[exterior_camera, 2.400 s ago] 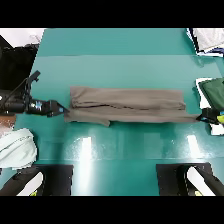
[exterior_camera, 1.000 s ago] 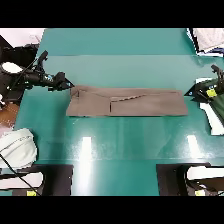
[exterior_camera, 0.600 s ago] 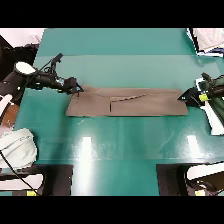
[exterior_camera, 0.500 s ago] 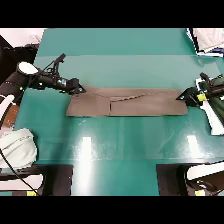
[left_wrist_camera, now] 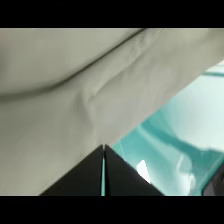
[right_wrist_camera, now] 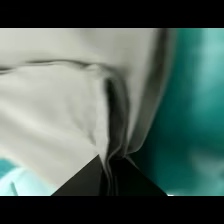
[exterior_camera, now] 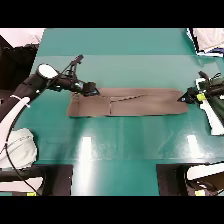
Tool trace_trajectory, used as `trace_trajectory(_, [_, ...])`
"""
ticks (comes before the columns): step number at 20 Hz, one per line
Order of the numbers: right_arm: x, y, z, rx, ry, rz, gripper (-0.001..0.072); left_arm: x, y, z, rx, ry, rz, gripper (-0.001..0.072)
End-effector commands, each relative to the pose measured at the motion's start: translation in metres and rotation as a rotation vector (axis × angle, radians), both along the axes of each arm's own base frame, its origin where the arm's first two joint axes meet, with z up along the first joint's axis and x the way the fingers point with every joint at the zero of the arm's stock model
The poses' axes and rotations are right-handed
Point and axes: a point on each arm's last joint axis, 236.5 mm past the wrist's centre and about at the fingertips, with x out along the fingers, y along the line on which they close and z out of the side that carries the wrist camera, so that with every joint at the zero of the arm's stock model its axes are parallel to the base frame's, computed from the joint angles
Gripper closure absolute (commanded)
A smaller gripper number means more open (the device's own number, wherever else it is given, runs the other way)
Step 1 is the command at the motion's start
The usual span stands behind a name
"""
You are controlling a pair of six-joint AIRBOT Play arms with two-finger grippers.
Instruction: Fold the shirts.
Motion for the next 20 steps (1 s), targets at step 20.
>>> trace_trajectory(20, [0.005, 0.295, 0.250, 0.145, -0.465, 0.567, 0.0699, 0.037, -0.131, -0.089, 0.031, 0.069, -0.144, 0.0684])
